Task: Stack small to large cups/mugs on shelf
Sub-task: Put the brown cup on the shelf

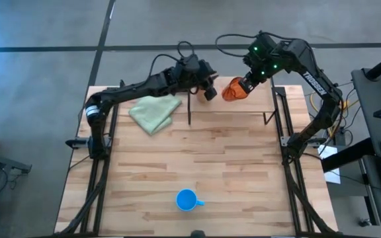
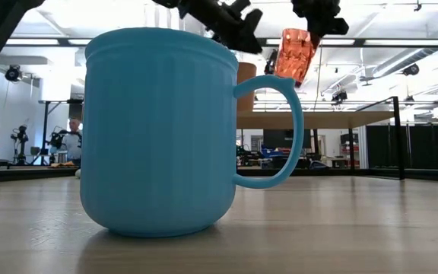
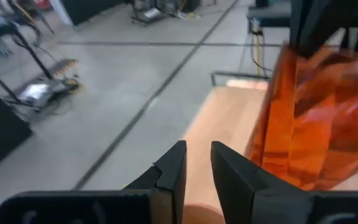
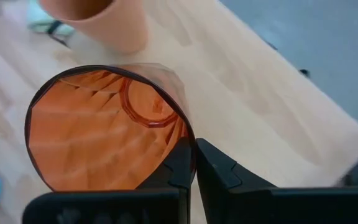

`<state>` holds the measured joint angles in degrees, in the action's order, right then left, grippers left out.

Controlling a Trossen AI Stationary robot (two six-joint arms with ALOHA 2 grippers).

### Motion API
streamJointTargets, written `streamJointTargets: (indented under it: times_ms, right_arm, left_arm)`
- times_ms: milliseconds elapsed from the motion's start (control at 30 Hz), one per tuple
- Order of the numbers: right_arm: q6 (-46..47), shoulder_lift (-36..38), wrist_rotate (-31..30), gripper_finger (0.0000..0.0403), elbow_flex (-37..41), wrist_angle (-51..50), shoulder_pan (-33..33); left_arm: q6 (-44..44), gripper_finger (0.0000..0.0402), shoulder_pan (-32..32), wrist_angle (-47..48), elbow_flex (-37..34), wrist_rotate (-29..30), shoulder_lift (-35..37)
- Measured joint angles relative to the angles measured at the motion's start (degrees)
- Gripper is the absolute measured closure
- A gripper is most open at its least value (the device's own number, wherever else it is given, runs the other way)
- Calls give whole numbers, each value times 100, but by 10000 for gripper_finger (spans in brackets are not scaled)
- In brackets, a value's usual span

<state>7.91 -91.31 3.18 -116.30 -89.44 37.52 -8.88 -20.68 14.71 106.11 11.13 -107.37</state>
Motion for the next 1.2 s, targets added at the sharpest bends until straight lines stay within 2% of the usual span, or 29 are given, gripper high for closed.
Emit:
streamJointTargets:
  times_ms: [167,433,1200]
  right_arm:
    - [-60,-46,-154,394,60,-26,82]
    - [-294,-540,-174,394,57,-50,299]
    - [-647,-1010,-127,394,-60,31,317]
  left_arm:
    - [-77,341,-72,-1,60,36,152]
    - [-102,341,-123,16,67,42,395]
    - [-77,341,-161,315,39,51,424]
